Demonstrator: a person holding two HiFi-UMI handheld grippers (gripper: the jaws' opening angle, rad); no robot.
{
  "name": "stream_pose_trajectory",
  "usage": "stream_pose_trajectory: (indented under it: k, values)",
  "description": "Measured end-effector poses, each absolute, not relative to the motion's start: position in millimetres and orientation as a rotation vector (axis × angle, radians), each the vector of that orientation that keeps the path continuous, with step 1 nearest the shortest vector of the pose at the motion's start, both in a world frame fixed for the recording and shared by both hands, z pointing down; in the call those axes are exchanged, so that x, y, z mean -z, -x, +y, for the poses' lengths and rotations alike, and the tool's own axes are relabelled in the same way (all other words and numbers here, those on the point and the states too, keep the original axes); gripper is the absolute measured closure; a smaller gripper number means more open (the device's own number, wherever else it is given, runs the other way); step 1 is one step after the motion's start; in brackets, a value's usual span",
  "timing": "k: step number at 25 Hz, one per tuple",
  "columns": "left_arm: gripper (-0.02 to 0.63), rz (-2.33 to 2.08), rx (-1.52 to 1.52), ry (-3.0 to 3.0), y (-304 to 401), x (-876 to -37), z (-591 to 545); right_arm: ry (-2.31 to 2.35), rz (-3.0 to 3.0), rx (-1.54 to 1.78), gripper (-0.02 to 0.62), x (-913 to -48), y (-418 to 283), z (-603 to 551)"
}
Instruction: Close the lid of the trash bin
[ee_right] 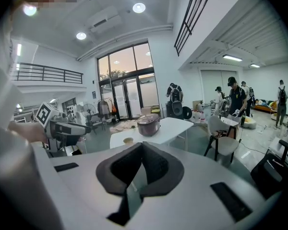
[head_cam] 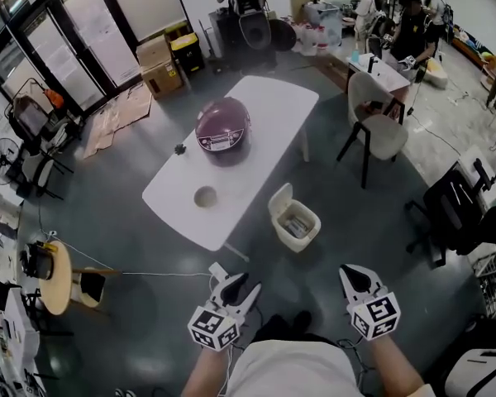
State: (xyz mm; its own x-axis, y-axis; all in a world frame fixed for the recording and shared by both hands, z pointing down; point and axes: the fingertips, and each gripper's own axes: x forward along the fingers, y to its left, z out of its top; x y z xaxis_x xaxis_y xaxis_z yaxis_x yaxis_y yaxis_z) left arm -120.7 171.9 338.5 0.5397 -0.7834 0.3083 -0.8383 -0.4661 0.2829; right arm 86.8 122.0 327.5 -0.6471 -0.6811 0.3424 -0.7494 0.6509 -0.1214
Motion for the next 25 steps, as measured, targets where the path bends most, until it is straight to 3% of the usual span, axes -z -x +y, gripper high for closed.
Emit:
stream_pose_trajectory:
  k: [10, 25]
  values:
    - [0.440, -1.312, -0.209, -2.385, 135, -349, 135, -1.172, -2.577, -0.394, 0.583, -341, -76, 93]
    - [0.436, -1.185, -0.293, -2.461, 192, -375, -16, -1.281, -2.484, -0.416, 0.583, -357, -17, -36]
